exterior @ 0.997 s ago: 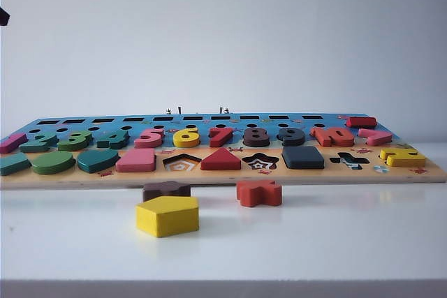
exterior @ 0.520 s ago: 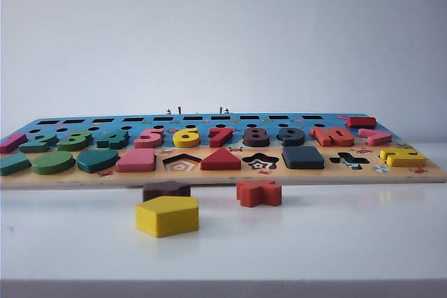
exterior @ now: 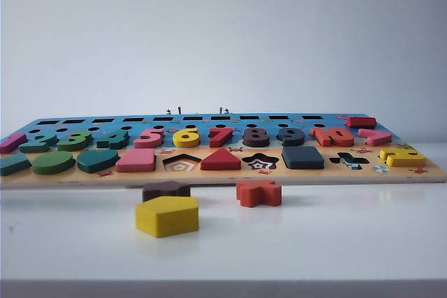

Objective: Insert the cube into the slot.

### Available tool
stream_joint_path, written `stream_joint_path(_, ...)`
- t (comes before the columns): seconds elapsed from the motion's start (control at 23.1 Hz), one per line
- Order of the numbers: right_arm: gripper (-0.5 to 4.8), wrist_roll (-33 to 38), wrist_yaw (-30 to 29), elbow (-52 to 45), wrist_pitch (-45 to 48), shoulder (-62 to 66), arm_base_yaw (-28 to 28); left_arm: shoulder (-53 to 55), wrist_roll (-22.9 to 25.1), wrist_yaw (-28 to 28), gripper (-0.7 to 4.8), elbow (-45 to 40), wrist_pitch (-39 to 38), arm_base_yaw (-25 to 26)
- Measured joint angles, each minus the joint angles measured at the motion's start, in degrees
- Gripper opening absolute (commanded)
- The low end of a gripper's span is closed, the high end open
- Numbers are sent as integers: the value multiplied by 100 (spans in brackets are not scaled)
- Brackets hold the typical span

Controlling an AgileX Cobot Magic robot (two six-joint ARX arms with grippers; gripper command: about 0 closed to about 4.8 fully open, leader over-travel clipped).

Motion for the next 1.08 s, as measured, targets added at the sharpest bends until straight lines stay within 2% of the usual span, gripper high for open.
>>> stream_joint_path(0.35,-4,37,-17,0,-170,0,-162,-98,-2,0,17,2,-15,0)
stream_joint_path(0.52,-4,37,-17,0,-289,0,-155,-509,0,0,17,2,-31,0)
stream_joint_path(1.08,-4,37,-17,0,-289,0,-155,-498,-2,0,17,9,-227,0)
